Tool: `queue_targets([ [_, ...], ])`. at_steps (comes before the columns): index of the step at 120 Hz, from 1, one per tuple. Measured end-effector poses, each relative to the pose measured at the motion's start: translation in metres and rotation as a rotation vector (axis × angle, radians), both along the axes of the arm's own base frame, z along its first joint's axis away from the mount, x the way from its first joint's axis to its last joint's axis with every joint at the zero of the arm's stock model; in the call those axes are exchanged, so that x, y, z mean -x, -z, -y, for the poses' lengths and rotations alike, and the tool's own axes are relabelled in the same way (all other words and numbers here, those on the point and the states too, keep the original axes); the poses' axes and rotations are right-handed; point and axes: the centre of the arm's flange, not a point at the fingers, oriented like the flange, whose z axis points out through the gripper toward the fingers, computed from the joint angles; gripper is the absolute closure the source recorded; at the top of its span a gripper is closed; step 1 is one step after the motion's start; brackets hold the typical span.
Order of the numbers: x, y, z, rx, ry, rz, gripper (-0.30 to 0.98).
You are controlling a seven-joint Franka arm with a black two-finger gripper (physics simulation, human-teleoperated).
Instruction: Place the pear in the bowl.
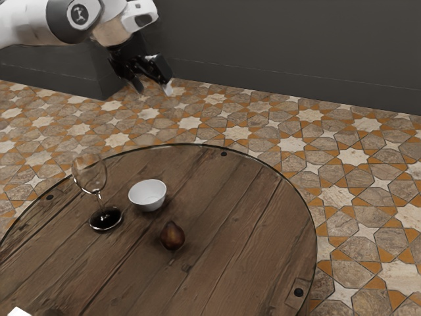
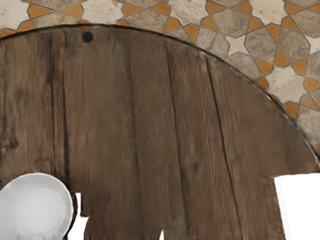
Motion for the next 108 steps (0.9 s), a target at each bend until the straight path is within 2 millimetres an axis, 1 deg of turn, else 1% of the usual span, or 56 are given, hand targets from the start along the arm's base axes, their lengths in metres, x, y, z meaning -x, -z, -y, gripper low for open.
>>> queue_targets([
  [3,0.007,-0.018,-0.008,-0.004,-0.005,-0.006,0.01],
  [7,0.015,-0.03,-0.017,-0.016,-0.013,-0.031,0.01],
  [12,0.023,-0.033,-0.022,-0.03,-0.016,-0.071,0.01],
  [16,0.028,-0.029,-0.019,-0.04,-0.008,-0.111,0.0],
  [20,0.031,-0.011,-0.011,-0.058,0.009,-0.164,0.0],
  [22,0.033,0.004,-0.006,-0.067,0.019,-0.196,0.0],
  [24,0.035,0.021,-0.001,-0.075,0.03,-0.232,0.0],
  [27,0.038,0.056,0.006,-0.087,0.044,-0.291,0.0],
  [31,0.044,0.095,0.012,-0.1,0.059,-0.355,0.0],
  [37,0.053,0.142,0.014,-0.113,0.067,-0.415,0.0],
  [42,0.059,0.17,0.012,-0.119,0.064,-0.44,0.0],
  [50,0.063,0.201,0.006,-0.119,0.052,-0.455,0.0],
  [64,0.064,0.245,0.001,-0.11,0.034,-0.46,0.0],
  [81,0.052,0.29,0.0,-0.089,0.013,-0.454,0.0],
  [98,0.041,0.309,0.01,-0.065,0.006,-0.415,0.0],
  [108,0.036,0.32,0.012,-0.052,-0.003,-0.405,0.0],
])
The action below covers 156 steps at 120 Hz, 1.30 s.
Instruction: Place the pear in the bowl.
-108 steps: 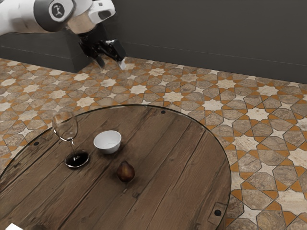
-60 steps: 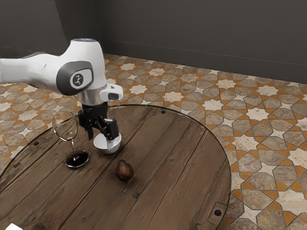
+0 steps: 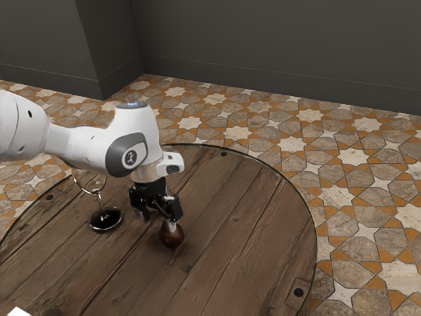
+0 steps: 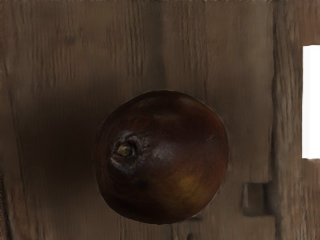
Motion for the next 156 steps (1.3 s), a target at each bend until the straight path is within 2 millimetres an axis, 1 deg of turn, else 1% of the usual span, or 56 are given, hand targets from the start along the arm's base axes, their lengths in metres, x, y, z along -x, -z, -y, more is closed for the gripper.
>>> queue_targets([
  [17,-0.004,0.018,0.004,0.021,-0.018,0.004,0.0],
  [43,-0.004,0.038,0.004,0.036,-0.039,-0.006,0.0],
  [50,-0.005,0.042,0.003,0.037,-0.042,-0.008,0.0],
  [59,-0.008,0.05,-0.003,0.039,-0.055,-0.013,0.0],
  [68,-0.01,0.052,-0.005,0.042,-0.058,-0.006,0.0],
  [82,-0.019,0.05,0.005,0.05,-0.04,0.014,0.0],
  [98,-0.019,0.053,0.006,0.059,-0.041,0.013,0.0],
  [110,-0.018,0.056,0.004,0.067,-0.053,0.008,0.05],
  [125,-0.018,0.056,0.003,0.073,-0.057,0.009,0.21],
  [140,-0.018,0.055,0.003,0.071,-0.056,0.012,0.31],
  [148,-0.019,0.051,0.003,0.069,-0.056,0.019,0.36],
  [156,-0.022,0.041,0.002,0.068,-0.057,0.036,0.38],
])
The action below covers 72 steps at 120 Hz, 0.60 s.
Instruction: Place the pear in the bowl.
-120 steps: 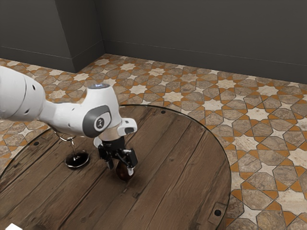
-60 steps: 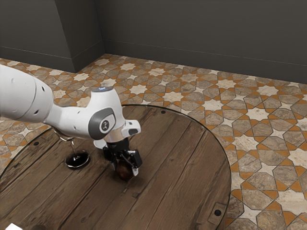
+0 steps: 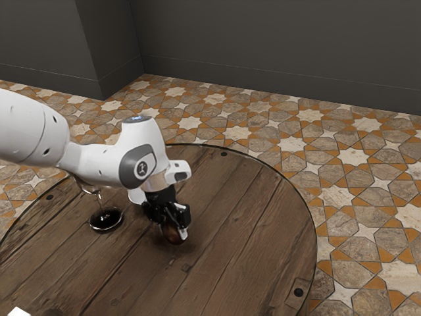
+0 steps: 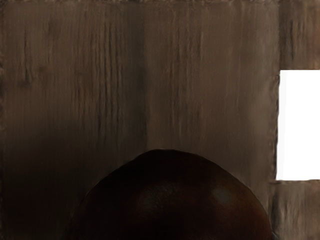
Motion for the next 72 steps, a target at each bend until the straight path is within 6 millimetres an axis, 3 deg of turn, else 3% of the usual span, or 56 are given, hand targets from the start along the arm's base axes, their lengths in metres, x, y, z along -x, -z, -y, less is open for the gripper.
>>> queue_targets([
  [10,-0.004,-0.021,-0.017,-0.008,-0.024,0.027,0.4],
  [23,-0.016,-0.051,-0.076,-0.03,-0.11,0.06,0.45],
  [32,-0.025,-0.069,-0.099,-0.036,-0.132,0.081,0.45],
  [45,-0.036,-0.083,-0.109,-0.042,-0.119,0.095,0.45],
  [62,-0.042,-0.078,-0.118,-0.051,-0.089,0.084,0.45],
  [72,-0.046,-0.08,-0.122,-0.051,-0.063,0.092,0.31],
])
